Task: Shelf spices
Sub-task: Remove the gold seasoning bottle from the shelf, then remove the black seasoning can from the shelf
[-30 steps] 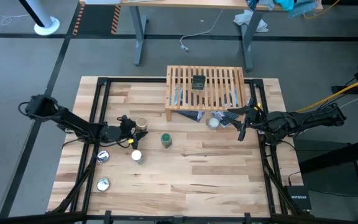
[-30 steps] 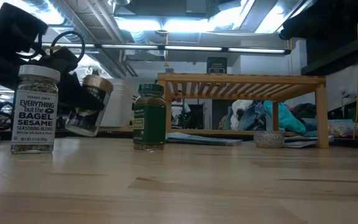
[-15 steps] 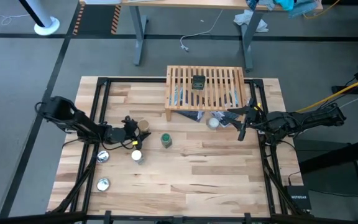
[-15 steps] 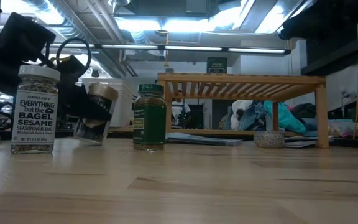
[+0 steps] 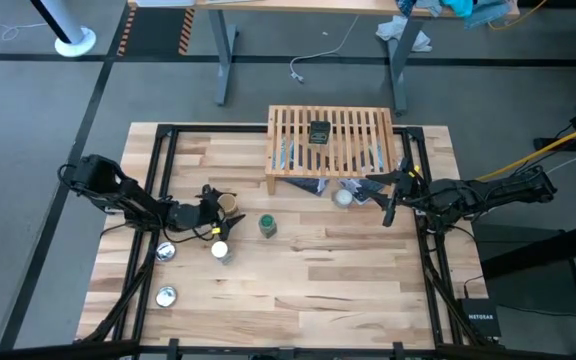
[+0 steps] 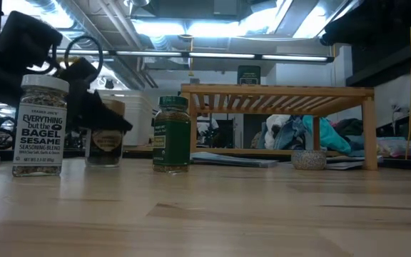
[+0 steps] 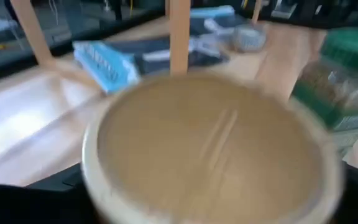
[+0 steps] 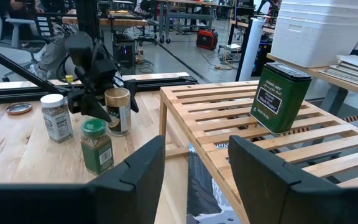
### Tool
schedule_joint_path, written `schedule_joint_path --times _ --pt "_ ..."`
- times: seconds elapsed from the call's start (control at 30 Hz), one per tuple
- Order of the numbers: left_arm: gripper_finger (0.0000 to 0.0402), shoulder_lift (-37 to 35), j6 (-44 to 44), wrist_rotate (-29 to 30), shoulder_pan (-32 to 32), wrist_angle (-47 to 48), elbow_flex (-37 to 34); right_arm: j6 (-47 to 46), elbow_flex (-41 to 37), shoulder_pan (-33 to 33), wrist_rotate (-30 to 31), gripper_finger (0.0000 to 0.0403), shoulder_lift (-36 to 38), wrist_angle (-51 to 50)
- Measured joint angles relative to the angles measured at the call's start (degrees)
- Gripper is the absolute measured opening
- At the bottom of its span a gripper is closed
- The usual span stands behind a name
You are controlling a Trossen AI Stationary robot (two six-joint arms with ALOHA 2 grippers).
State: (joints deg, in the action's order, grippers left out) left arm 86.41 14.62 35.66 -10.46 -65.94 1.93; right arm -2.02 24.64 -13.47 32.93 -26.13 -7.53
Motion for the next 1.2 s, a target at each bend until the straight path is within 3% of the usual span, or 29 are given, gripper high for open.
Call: schedule_joint_path --times 0.37,0.63,0.8,1.2 --pt "0.0368 -1.7 -5.8 0.0 0.0 -4.8 0.0 0.0 0.0 0.0 0.0 0.0182 0.0 0.0" --pt "0.0368 -8.4 -14.7 0.8 0.0 -6.6 -0.2 0.0 0.0 0.0 0.0 0.0182 0.0 0.0" --pt "0.0368 -16.9 -18.9 2.3 -0.1 -5.2 -1.4 0.0 0.0 0.0 0.0 0.0182 0.0 0.0" --pt "0.0368 -46.4 -21.1 2.5 -0.1 22.7 -1.4 0.0 0.0 0.0 0.0 0.0182 0.0 0.0"
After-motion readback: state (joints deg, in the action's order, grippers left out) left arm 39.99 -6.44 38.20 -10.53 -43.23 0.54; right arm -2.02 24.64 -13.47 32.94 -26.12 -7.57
